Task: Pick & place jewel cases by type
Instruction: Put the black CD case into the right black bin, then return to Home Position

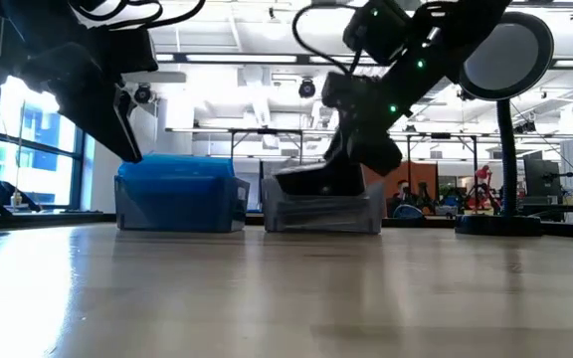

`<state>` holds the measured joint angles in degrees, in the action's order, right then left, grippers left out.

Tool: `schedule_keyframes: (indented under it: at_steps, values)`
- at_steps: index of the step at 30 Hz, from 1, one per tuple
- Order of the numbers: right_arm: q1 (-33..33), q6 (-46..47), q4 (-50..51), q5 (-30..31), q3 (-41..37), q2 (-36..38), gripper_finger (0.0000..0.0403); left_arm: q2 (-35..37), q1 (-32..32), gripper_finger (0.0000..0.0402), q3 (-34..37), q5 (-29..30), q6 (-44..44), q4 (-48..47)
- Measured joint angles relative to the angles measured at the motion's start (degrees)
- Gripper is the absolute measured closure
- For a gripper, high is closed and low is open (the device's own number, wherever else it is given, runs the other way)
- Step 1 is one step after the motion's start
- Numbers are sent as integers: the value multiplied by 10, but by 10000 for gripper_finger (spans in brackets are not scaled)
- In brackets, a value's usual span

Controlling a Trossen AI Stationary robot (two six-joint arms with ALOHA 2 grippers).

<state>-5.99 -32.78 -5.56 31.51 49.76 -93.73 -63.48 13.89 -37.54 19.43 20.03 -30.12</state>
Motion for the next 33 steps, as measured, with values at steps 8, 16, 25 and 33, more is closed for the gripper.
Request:
schedule_keyframes:
  at_steps: [8, 16, 25, 33]
  values:
    - [50, -80, -39, 51, 0, 32, 216, 15, 0, 280, -37, 17, 28, -43]
    - [172, -115, -35, 73, 1, 183, 207, 62, 0, 280, -227, 7, 21, -299]
    - [158, 246, 287, -194, -2, 445, 210, 273, 0, 280, -194, 99, -17, -395]
    - [108, 224, 49, -302, -211, 581, 211, 557, 0, 279, 48, 33, -76, -55]
